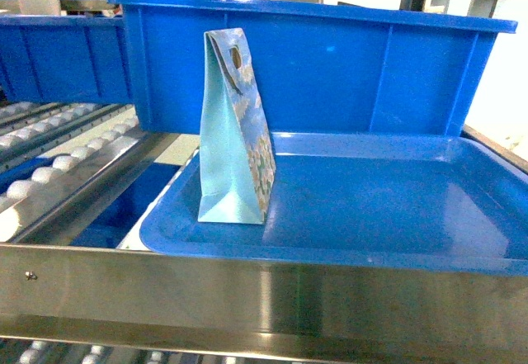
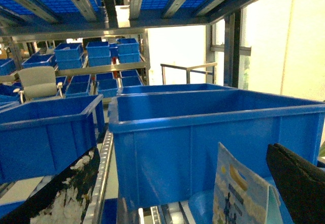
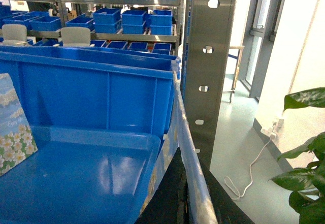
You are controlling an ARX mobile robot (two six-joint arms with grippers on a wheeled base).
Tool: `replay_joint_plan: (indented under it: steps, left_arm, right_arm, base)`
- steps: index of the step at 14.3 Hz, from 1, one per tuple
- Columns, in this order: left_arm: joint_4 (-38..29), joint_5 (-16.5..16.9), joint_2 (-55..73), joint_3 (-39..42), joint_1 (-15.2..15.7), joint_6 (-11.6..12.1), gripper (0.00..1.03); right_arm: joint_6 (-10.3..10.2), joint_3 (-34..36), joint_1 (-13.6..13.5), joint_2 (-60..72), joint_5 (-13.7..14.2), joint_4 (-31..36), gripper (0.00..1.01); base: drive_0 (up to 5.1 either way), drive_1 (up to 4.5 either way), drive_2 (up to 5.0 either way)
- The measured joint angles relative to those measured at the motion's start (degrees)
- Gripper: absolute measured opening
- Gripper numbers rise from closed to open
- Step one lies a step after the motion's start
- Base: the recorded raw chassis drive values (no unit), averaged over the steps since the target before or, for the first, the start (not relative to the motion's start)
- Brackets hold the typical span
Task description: Move flower gift bag to table near conveyor
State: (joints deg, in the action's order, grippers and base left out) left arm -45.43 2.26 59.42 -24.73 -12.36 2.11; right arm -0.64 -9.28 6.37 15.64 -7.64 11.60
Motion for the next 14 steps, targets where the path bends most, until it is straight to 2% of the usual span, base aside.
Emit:
replay_joint_plan:
  steps: [3,5,6,7,8,10,14]
  left_arm:
    - [1.66,0.48,5.33,-5.57,-3.83,0.87,0.98]
    - [2.01,-2.49,8.20,-8.52,-7.37,1.42,0.98]
    - [2.14,-4.35,8.92,-8.79,-8.76,1.62,0.98]
    - [0.31,-10.25,11.23,-8.87,-12.11,3.15,0.98]
    - [-0.17,-12.90,12.26,-8.85,-13.27,4.00,0.98]
    - [-1.92,-16.48,14.56,-8.76,-14.75,4.44,0.98]
    - [-3.48,-19.04,21.88,-9.09,-14.58,3.89,0.98]
  right_arm:
    - [0.00,0.00,0.00,0.00,0.00,0.02,0.02]
    - [0.00,0.00,0.00,0.00,0.00,0.02,0.02]
    - [0.00,0.00,0.00,0.00,0.00,0.02,0.02]
    - [0.00,0.00,0.00,0.00,0.00,0.02,0.02]
    - [0.00,0.00,0.00,0.00,0.00,0.00,0.02]
    - [0.00,0.00,0.00,0.00,0.02,0.02,0.02]
    - [0.00,0.00,0.00,0.00,0.04,0.00,0.02]
  base:
    - [0.0,0.00,0.0]
    - [0.0,0.00,0.0]
    - [0.0,0.00,0.0]
    - [0.0,0.00,0.0]
    - [0.0,0.00,0.0]
    - [0.0,0.00,0.0]
    - [0.0,0.00,0.0]
